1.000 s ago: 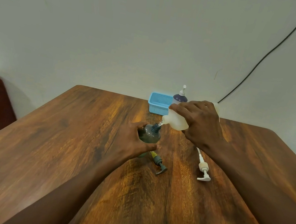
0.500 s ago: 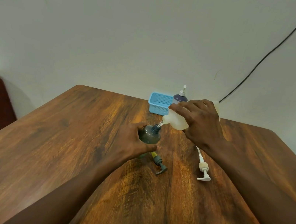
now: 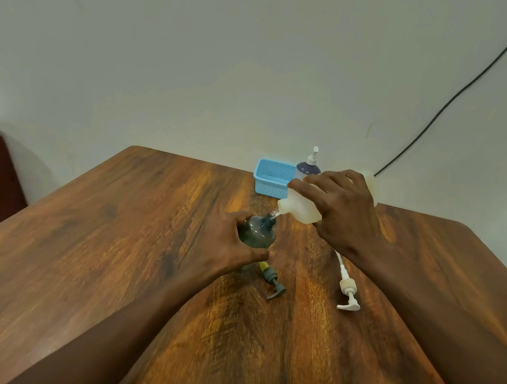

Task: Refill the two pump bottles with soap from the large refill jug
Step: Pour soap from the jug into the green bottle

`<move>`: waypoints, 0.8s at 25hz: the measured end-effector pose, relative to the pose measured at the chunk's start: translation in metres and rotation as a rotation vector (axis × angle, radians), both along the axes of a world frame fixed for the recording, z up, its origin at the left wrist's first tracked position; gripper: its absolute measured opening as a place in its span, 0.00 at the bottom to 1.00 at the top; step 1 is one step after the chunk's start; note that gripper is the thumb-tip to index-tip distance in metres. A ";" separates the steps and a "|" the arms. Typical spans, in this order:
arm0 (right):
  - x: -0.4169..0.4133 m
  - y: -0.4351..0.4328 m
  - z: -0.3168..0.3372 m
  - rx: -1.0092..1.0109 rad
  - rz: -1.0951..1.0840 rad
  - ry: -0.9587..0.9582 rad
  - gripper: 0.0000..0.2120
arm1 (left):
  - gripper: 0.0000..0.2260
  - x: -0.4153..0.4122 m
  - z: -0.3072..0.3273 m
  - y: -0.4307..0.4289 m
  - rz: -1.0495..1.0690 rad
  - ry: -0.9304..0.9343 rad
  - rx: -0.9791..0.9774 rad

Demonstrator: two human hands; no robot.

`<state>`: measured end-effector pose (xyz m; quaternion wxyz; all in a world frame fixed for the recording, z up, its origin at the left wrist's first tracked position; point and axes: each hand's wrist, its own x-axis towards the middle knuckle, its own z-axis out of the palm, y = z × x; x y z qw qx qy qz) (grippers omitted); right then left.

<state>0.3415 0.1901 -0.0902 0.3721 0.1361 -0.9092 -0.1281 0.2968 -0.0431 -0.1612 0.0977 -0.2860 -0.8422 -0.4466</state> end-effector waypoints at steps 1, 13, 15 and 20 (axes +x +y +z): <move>0.000 -0.001 0.000 0.008 -0.001 -0.001 0.38 | 0.30 0.000 0.000 0.000 -0.001 -0.001 0.000; -0.001 -0.001 0.000 0.063 -0.020 -0.034 0.38 | 0.32 -0.001 -0.004 0.001 -0.004 -0.009 0.006; -0.002 -0.001 0.000 0.077 -0.018 -0.037 0.38 | 0.33 -0.003 -0.005 0.001 -0.002 -0.008 0.001; -0.002 -0.003 0.002 0.109 -0.018 -0.036 0.39 | 0.33 -0.003 -0.007 0.001 0.014 -0.004 0.000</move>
